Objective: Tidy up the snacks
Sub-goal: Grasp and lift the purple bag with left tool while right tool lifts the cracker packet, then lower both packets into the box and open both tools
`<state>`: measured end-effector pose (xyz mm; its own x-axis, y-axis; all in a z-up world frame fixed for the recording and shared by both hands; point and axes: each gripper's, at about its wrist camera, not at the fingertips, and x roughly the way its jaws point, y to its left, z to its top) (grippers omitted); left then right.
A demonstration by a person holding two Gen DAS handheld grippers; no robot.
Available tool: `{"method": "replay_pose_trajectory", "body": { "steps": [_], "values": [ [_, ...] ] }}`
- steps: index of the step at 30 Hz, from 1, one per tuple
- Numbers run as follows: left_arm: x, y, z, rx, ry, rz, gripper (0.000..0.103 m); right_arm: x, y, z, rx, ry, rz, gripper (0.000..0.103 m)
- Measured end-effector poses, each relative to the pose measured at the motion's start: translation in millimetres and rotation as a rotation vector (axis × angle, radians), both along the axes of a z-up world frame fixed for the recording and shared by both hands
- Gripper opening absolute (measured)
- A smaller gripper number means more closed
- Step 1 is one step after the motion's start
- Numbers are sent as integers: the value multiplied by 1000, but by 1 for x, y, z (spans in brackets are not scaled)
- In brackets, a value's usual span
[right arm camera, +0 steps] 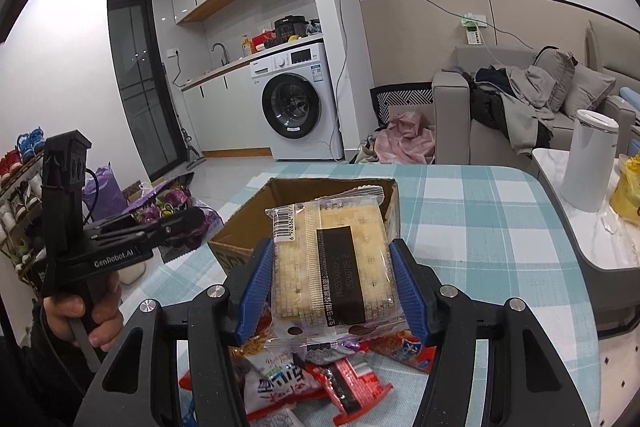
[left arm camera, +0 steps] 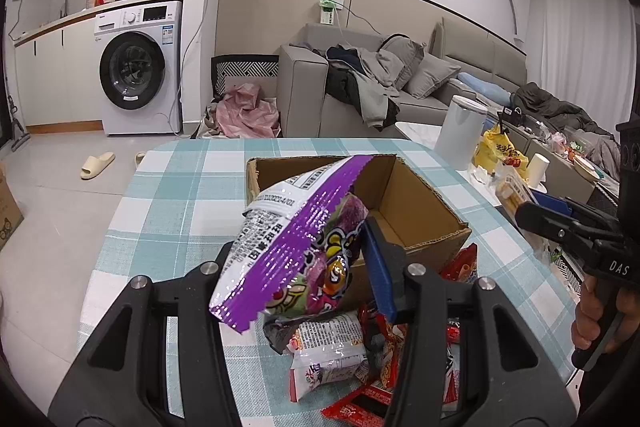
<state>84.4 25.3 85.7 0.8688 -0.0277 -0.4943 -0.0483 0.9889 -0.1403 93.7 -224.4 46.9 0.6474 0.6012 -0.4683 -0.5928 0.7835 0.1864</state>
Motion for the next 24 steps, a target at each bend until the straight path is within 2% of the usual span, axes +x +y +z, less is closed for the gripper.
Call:
{"method": "replay_pose_trajectory", "body": {
  "steps": [24],
  "values": [
    [54, -12, -16, 39, 32, -6, 45, 40, 36, -21, 35, 72, 9, 59]
  ]
}}
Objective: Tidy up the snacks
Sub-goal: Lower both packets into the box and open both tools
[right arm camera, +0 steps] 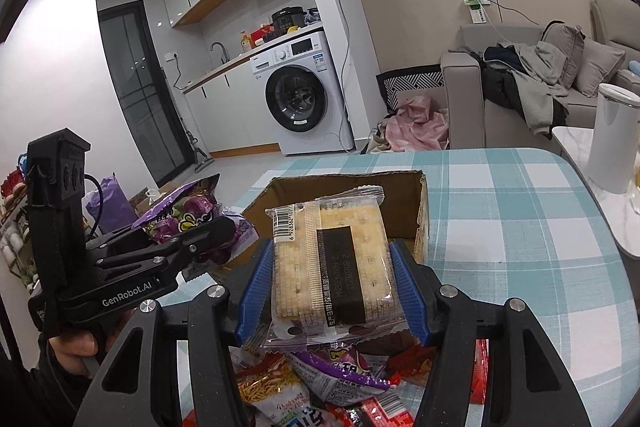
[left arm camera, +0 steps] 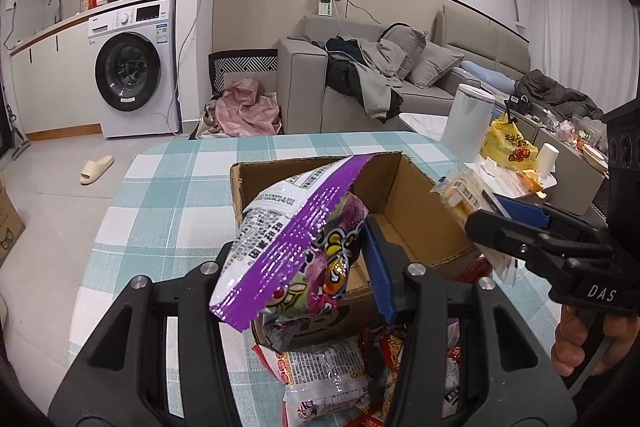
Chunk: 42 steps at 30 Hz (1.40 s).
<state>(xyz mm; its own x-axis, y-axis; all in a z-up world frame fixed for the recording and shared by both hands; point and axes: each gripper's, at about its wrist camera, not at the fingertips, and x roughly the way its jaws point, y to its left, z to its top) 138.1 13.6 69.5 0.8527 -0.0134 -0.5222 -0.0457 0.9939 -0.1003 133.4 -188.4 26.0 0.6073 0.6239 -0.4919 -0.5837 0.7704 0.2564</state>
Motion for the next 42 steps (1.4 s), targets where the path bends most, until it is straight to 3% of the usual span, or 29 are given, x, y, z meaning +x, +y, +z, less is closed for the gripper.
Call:
{"method": "replay_pose_trajectory", "body": {
  "steps": [31, 36, 42],
  "values": [
    [42, -12, -30, 34, 57, -21, 43, 24, 14, -11, -12, 47, -13, 59],
    [37, -12, -29, 30, 63, -20, 44, 19, 7, -4, -11, 9, -43, 74],
    [22, -10, -26, 20, 53, -18, 78, 11, -9, -1, -8, 22, -29, 100]
  ]
}}
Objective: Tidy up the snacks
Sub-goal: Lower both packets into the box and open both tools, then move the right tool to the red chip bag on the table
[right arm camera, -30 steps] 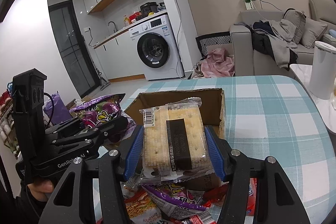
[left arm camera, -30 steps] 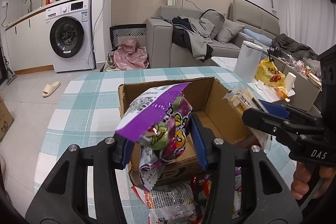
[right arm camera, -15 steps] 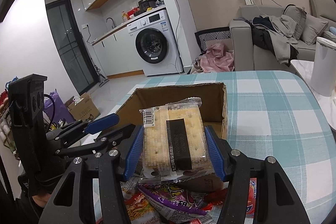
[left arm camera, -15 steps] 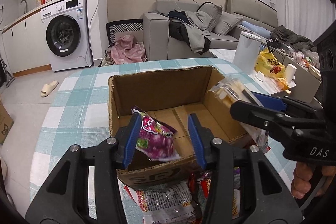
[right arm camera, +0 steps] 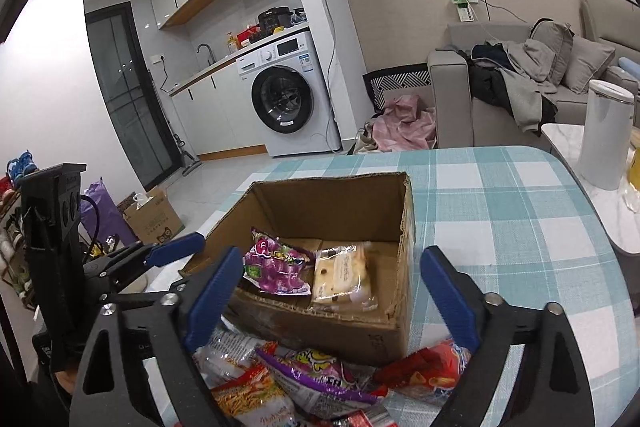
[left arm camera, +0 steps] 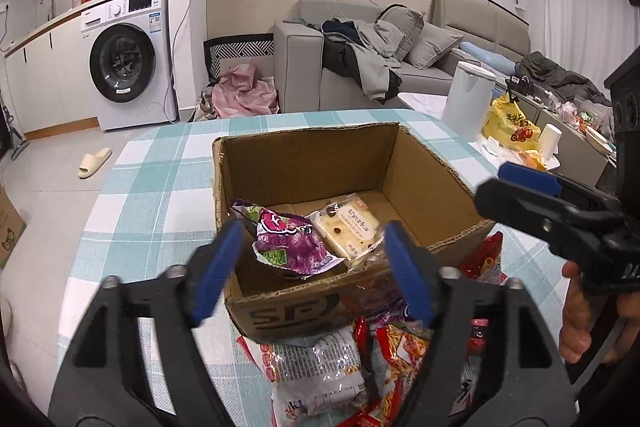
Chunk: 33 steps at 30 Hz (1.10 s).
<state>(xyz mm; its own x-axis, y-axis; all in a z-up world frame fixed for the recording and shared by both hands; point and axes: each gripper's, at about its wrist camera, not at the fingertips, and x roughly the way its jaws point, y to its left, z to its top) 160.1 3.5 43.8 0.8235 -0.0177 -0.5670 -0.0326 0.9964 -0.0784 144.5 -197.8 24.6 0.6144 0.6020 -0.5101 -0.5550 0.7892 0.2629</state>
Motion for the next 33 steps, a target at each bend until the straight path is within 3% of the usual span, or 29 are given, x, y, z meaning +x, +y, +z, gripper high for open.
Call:
{"method": "replay_pose_trajectory", "body": {
  "steps": [6, 9, 20, 33],
  "values": [
    [-22, 2, 4, -1, -4, 14, 89, -13, -13, -5, -39, 1, -15, 102],
    [-36, 2, 4, 14, -13, 22, 102, -18, -19, -9, -55, 12, -23, 103],
    [-73, 0, -2, 31, -10, 16, 102, -32, -43, -17, -76, 48, -24, 103],
    [-71, 9, -18, 33, 47, 16, 102, -29, -51, -30, -160, 82, -48, 103]
  ]
}}
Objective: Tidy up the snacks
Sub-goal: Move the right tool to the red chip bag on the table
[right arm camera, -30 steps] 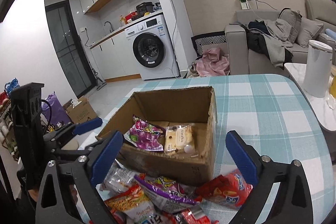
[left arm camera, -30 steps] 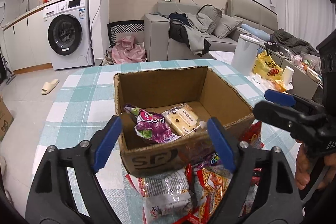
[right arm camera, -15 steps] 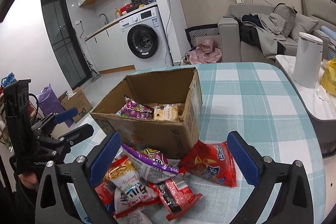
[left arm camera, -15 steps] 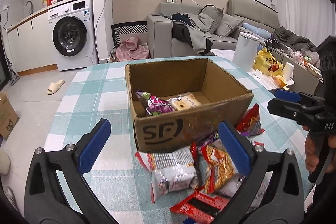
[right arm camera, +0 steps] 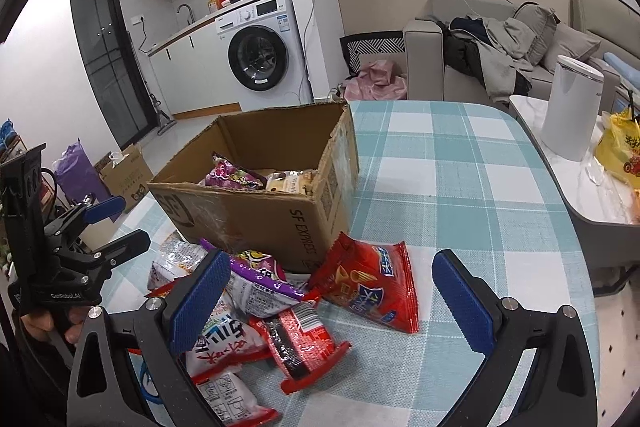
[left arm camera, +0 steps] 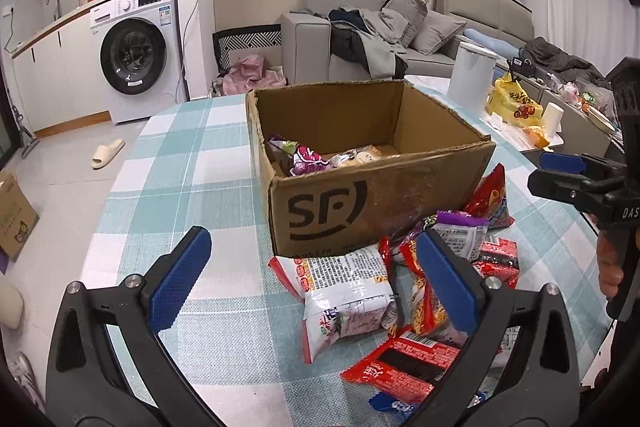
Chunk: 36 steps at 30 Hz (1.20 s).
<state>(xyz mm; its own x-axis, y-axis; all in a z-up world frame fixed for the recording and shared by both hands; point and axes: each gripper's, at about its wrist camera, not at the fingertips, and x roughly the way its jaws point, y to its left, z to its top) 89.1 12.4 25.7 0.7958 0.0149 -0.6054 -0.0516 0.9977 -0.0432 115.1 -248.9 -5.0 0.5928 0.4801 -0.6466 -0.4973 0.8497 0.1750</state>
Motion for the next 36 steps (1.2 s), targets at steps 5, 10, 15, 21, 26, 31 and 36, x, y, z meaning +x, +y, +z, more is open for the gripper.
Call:
{"method": "replay_pose_trajectory", "body": {
  "steps": [5, 10, 15, 21, 26, 31, 36],
  "values": [
    [6, 2, -9, 5, 27, 10, 102, 11, -3, -10, -7, 39, -25, 103],
    [12, 2, -15, 8, 45, 13, 102, 21, -8, -21, 1, 75, -54, 103],
    [16, 2, -21, 15, 57, 8, 102, 29, -9, -28, -5, 94, -74, 103],
    [19, 5, -25, 5, 70, 0, 102, 40, -6, -41, -12, 126, -100, 103],
    [22, 5, -29, 20, 76, -2, 102, 47, -4, -54, -18, 158, -109, 103],
    [25, 9, -32, 13, 85, 3, 102, 53, -2, -63, -13, 182, -118, 103],
    [26, 11, -34, 19, 83, 10, 102, 58, 6, -71, -24, 193, -126, 103]
  ]
}}
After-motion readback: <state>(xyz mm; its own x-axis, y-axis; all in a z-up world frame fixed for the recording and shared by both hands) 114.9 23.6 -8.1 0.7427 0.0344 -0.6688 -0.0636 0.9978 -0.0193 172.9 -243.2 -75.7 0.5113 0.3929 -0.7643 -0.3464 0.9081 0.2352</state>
